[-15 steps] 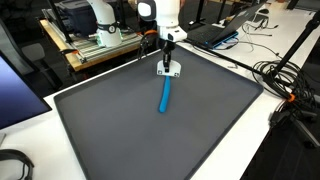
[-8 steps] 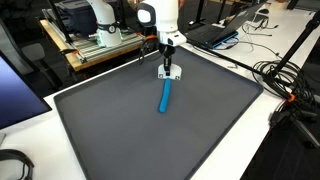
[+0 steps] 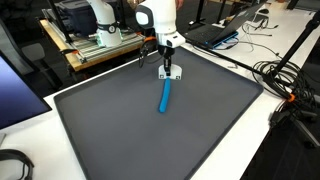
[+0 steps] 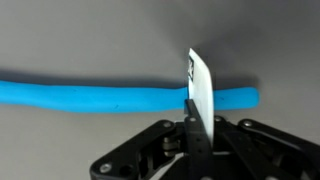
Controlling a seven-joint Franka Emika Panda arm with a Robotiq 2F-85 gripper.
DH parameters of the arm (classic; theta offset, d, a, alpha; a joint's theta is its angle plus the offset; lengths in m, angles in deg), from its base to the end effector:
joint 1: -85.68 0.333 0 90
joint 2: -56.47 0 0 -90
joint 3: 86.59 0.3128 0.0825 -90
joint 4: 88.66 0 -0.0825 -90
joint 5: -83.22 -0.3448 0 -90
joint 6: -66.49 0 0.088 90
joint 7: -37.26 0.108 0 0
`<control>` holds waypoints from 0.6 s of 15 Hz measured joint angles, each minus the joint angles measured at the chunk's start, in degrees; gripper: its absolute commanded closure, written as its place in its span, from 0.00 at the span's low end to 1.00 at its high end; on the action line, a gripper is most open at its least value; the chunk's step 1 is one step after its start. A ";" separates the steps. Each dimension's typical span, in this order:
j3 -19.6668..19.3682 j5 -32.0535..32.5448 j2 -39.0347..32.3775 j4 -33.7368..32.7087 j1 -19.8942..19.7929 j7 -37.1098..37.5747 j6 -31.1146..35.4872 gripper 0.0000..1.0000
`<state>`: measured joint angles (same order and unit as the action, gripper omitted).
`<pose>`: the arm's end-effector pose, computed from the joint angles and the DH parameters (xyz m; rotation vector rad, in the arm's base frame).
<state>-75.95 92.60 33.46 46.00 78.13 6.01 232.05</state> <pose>0.5065 0.0384 0.2100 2.9067 1.1194 0.2327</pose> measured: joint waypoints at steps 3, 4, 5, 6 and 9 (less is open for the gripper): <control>1.89 -0.02 -0.23 0.21 -1.28 -1.14 1.46 0.99; 2.31 -0.01 -0.34 0.22 -1.27 -1.15 2.11 0.99; 2.79 -0.01 -0.43 0.24 -1.25 -1.15 2.62 0.99; 3.27 -0.01 -0.45 0.26 -1.15 -1.15 2.71 0.99; 3.43 0.03 0.05 0.26 -0.06 -0.52 2.08 0.99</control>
<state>-72.52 92.63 33.51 46.26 78.07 5.49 234.13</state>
